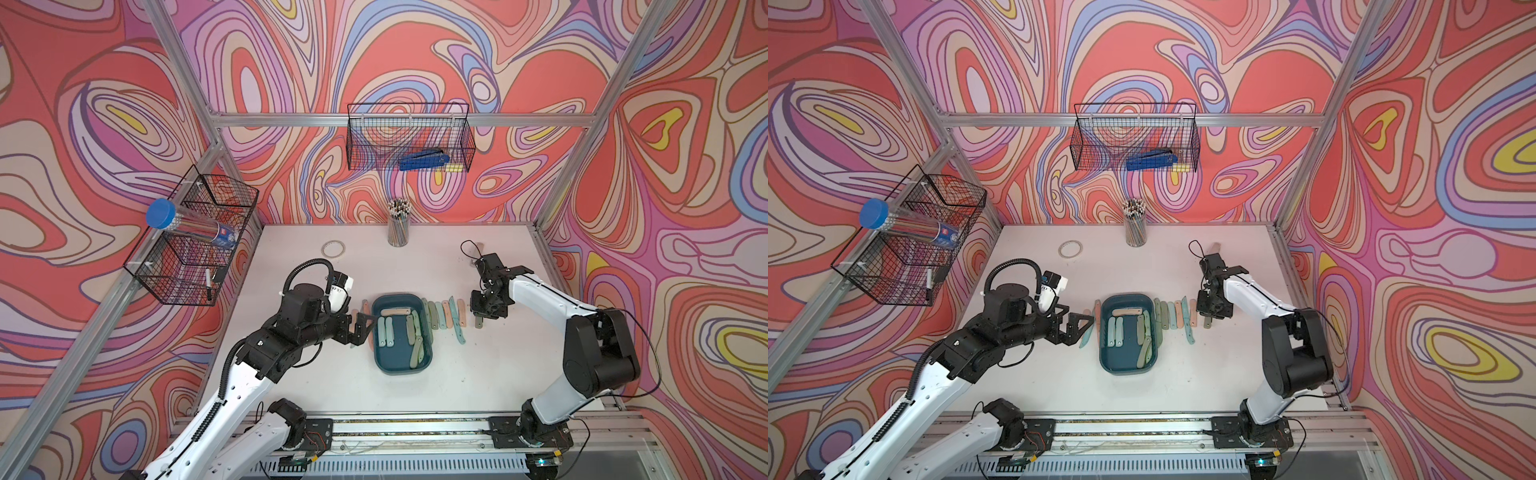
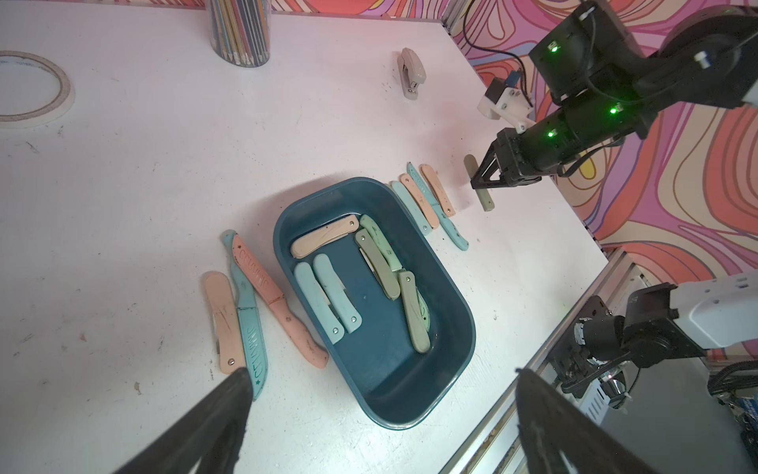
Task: Take the fruit knife out of the storage box
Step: Place the fruit knife at the center of the board.
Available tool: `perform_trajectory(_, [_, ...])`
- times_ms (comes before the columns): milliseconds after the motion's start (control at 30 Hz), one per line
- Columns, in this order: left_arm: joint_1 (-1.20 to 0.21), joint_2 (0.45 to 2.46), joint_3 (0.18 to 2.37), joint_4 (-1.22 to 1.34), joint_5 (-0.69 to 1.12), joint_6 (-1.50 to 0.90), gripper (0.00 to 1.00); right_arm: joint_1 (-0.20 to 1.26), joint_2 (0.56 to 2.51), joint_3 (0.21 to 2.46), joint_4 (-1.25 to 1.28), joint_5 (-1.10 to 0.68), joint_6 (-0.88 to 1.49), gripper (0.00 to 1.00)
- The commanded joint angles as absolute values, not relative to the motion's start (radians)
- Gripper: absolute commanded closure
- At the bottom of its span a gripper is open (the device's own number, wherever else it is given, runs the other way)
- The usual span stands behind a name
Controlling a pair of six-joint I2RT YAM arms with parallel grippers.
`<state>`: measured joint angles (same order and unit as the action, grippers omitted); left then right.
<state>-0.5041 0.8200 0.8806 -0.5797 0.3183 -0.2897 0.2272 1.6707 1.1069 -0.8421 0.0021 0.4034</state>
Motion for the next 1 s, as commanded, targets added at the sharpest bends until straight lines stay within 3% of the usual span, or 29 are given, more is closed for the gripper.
perform_trajectory(0, [-0.508,0.818,0.878,-0.564,0.325,-0.276,0.00,0.223,1.739,1.122,-0.803,-0.043,0.358,0.82])
perform_trajectory(333, [-0.508,0.820,0.878,-0.565,0.319,-0.275,0.00,0.224,1.857,1.167,-0.771,-0.067,0.334,0.80])
perform_trajectory(800, [-0.508,0.816,0.878,-0.566,0.318,-0.275,0.00,0.222,1.841,1.172,-0.721,-0.109,0.338,0.77])
perform_trajectory(967, [-0.508,0.808,0.877,-0.568,0.310,-0.276,0.00,0.222,1.829,1.178,-0.742,-0.091,0.345,0.68])
